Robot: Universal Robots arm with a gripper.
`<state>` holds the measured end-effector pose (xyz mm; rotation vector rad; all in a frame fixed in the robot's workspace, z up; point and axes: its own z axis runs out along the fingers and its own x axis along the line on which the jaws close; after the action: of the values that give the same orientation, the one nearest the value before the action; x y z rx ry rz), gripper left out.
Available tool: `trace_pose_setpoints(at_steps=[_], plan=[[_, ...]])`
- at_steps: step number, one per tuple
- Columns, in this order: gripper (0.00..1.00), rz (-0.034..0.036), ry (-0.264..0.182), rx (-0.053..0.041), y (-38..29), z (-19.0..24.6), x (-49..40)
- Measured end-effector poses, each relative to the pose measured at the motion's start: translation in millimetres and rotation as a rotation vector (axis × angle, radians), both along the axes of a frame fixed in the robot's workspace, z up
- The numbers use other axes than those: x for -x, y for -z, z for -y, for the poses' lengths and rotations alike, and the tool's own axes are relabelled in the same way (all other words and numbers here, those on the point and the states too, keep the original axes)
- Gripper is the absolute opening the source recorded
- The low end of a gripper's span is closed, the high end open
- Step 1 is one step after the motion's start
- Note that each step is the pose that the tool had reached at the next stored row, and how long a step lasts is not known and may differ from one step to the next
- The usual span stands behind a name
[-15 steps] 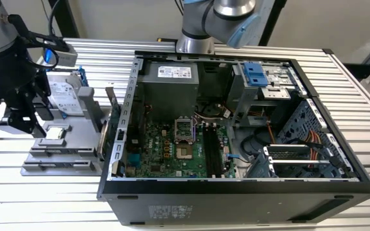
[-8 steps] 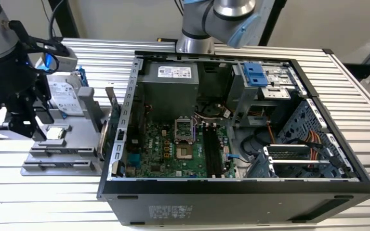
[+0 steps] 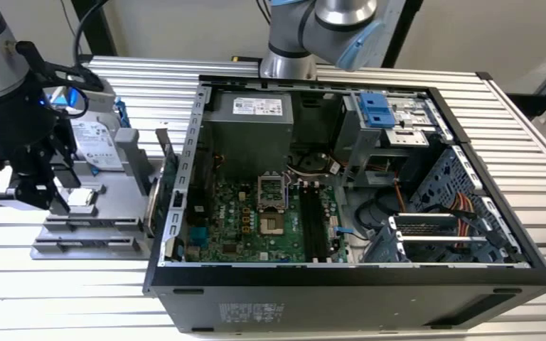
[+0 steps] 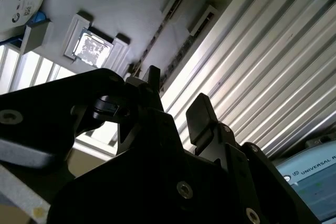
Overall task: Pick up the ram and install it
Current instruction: 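Pick up the ram and move it above insertion slot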
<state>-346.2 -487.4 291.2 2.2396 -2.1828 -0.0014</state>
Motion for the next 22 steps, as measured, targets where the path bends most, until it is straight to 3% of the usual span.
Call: trace_pose_setpoints(at_steps=[22], plan=[[1.00, 0.0001, 0.000, 0.0003, 23.9, 1.7, 3.4]])
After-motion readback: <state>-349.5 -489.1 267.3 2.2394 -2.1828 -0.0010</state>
